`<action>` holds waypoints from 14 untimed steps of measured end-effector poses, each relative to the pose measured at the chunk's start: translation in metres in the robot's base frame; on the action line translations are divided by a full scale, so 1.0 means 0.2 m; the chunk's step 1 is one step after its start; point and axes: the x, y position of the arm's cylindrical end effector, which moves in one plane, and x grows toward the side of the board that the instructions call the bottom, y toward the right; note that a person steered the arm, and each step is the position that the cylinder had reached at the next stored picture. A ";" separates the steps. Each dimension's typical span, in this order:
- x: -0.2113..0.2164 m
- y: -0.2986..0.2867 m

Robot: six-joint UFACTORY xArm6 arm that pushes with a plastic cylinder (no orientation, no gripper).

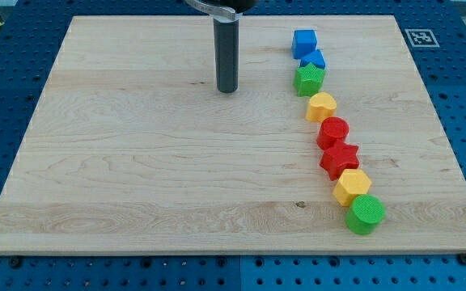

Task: Move your arm closer to the green circle

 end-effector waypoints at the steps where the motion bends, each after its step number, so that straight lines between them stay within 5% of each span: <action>1: 0.00 0.00; 2: -0.07 0.00; 4: -0.57 0.08; 6: -0.68 0.16; 8: -0.73 0.70; 9: -0.58 1.00; 13: 0.90 1.05; 14: 0.94 1.04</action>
